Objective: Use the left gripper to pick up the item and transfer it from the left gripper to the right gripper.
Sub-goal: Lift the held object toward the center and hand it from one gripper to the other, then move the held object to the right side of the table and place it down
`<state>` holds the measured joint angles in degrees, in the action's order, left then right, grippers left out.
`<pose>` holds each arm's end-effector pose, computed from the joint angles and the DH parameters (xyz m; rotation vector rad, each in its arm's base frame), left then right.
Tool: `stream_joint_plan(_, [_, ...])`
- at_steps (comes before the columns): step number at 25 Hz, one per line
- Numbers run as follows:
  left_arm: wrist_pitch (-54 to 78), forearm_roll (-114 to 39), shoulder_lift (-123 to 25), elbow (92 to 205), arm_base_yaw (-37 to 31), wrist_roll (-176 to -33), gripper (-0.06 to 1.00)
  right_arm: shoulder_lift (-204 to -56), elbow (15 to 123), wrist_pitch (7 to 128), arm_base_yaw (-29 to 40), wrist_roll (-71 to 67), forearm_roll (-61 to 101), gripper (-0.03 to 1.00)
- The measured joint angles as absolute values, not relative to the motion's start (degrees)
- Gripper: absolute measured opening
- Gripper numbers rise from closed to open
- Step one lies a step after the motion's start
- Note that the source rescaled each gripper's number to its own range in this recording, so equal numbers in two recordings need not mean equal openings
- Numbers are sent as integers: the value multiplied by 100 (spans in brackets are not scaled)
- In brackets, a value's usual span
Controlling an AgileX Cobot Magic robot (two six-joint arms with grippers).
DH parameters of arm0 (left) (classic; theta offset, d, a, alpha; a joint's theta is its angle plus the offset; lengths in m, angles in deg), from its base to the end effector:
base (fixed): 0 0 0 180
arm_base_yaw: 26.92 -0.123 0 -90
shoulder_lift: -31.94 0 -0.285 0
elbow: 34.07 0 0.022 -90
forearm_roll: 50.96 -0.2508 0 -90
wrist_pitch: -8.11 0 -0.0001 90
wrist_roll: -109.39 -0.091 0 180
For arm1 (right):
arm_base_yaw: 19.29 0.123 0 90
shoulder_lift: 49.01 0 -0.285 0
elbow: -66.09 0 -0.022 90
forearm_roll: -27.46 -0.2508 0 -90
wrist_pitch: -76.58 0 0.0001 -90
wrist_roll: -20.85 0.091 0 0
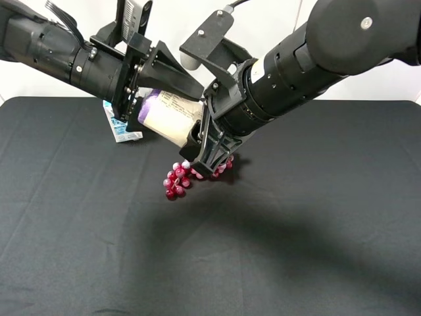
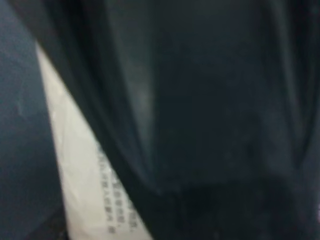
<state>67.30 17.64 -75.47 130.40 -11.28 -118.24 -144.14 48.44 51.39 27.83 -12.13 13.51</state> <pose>0.2994 -0.1594 0.2278 0.5264 2.5152 -1.3589 0.2153 0.2456 0.2634 -1.3827 1.9845 0.3400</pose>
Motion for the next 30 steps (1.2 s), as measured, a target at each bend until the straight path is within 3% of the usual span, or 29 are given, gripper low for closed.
stream_joint_plan(17, [6410, 1406, -7030, 13040, -1252, -11804, 96, -14414, 4844, 5149, 2783, -1213, 1206, 9])
stream_joint_plan(30, [6940, 1106, -6155, 13038, -2879, -11656, 96, -14414, 4844, 5150, 2783, -1213, 1193, 9])
